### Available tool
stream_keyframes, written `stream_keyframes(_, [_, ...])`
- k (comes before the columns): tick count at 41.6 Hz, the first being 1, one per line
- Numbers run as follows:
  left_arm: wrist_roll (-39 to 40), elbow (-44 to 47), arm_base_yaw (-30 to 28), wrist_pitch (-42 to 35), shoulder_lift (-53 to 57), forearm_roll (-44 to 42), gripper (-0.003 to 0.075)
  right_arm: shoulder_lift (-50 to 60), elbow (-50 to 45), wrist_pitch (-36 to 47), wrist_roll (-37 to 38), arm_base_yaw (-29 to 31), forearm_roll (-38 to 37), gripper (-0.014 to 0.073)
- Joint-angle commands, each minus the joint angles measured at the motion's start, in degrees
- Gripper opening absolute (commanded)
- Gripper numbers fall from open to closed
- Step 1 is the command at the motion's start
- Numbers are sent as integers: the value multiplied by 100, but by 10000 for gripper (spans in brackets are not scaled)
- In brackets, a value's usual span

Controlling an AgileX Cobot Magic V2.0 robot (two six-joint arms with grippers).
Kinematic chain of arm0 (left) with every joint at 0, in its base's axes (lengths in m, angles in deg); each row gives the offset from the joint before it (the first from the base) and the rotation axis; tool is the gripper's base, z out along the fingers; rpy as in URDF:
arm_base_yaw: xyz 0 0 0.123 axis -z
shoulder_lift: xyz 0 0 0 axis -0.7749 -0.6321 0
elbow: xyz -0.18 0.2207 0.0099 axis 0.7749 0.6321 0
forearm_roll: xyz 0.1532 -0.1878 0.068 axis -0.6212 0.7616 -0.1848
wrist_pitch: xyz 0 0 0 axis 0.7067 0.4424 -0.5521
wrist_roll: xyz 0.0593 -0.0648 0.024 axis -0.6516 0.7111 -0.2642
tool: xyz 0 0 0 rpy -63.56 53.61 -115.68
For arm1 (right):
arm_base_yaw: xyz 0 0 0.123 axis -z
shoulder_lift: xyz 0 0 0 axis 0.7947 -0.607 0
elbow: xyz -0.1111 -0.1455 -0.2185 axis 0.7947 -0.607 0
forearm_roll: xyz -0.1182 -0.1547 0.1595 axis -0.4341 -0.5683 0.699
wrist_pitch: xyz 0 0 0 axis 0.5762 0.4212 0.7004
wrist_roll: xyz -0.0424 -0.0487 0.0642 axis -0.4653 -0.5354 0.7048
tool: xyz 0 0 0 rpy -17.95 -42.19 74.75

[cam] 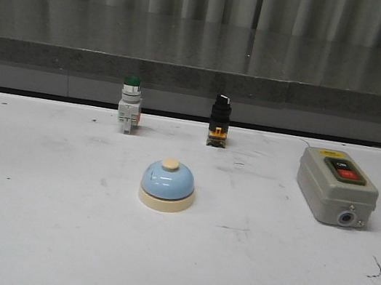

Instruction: Place and press bell with both arms

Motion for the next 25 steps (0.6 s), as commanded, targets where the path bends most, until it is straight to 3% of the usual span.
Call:
stream_keyframes(1, [54,-165,-7,-438,-9,76,551,-9,141,372,-1,32,-53,-59])
stream_keyframes(13, [54,-165,-7,-438,-9,76,232,-9,141,372,-1,32,-53,-59])
stream_keyframes(25, [54,-165,-7,-438,-9,76,20,-9,141,372,-1,32,-53,-59])
